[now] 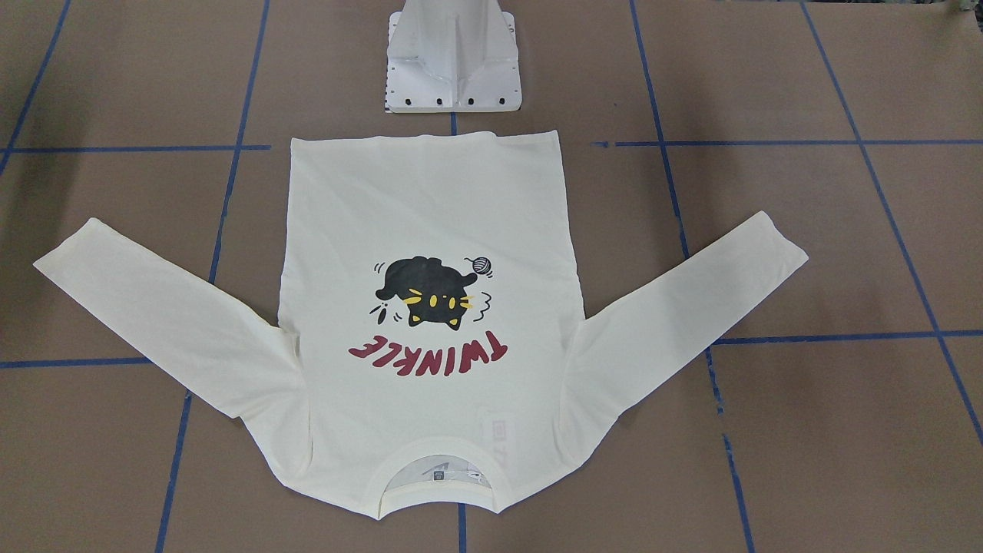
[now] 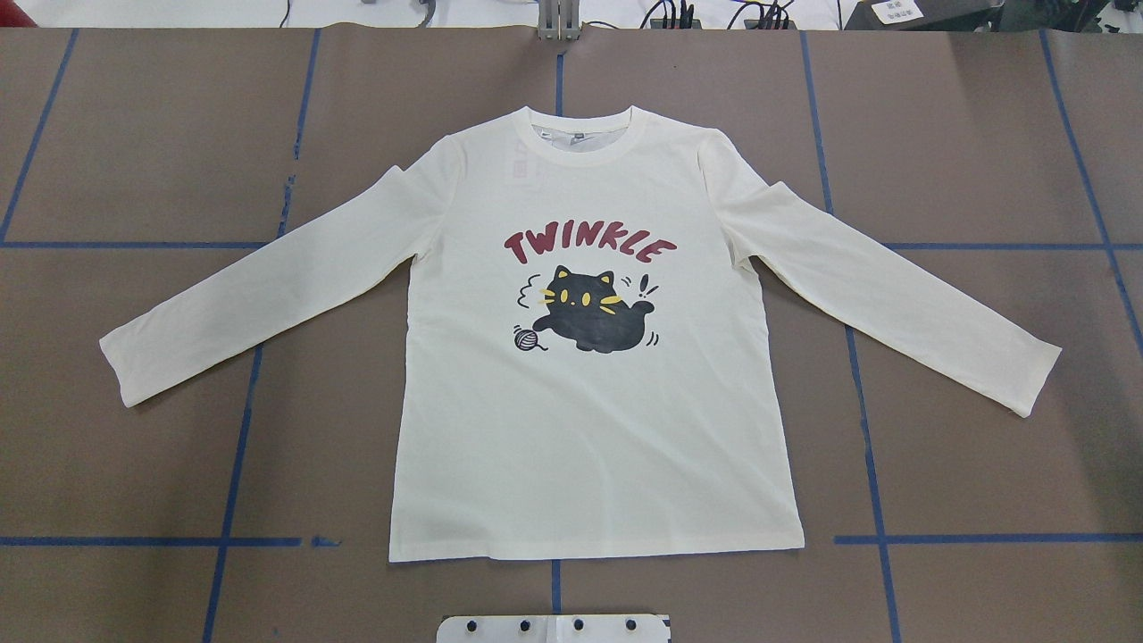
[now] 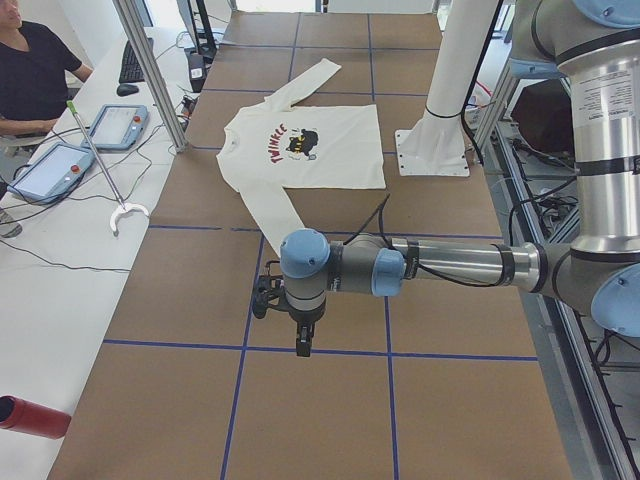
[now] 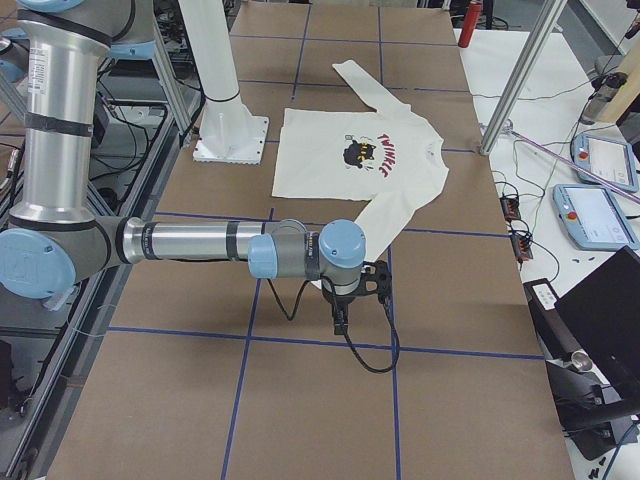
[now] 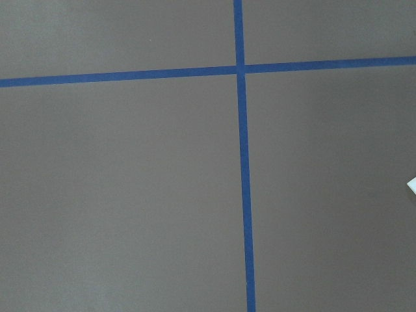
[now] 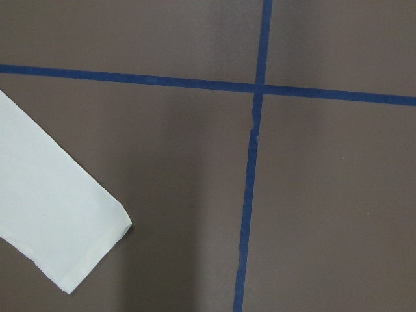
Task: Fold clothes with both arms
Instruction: 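Lower the right gripper onto the sleeve cuff nearest it and grasp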
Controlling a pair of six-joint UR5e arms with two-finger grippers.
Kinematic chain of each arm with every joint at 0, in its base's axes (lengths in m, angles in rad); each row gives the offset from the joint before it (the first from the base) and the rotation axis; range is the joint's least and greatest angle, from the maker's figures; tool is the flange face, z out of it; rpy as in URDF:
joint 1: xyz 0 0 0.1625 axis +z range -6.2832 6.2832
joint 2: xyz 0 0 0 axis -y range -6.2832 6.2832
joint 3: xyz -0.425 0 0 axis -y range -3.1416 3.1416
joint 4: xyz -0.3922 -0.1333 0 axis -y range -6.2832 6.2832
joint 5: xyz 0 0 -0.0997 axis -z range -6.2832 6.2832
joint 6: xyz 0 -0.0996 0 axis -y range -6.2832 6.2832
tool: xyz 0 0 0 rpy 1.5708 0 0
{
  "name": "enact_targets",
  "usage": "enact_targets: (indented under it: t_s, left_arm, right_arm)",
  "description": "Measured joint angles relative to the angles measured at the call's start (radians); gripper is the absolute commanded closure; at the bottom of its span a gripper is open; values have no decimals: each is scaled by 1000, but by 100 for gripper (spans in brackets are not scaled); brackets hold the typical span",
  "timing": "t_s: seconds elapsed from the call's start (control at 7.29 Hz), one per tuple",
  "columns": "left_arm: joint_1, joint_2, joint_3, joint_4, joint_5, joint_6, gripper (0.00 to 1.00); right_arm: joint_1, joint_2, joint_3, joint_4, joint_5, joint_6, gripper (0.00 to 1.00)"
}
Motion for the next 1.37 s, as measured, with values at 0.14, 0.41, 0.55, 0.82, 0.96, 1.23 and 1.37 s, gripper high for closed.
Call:
enact_targets:
  t_s: [0.14,0.41,0.55,0.82,0.96,1.23,1.37]
  left_arm:
    - [0,0,1,0,0,0,0]
    - [0,-3,-2,-3,0,-1,0]
    - [0,-9,-10,-6,0,-1,0]
    - [2,-54,-8,-32,-17,-5,0]
    - [7,-77,11,-60,-27,-8,0]
    - [12,-93,23,-106,-56,-11,0]
    - [12,-102,14,-111,-74,-12,0]
  right_arm:
    - [0,0,0,1,2,3,0]
    - [-2,4,2,5,5,7,0]
    - [-4,12,7,9,5,8,0]
    - [-10,35,8,11,7,12,0]
    - [-21,31,8,23,5,22,0]
    - [-100,-33,7,220,-23,181,0]
    - [-168,-75,4,373,-48,325,0]
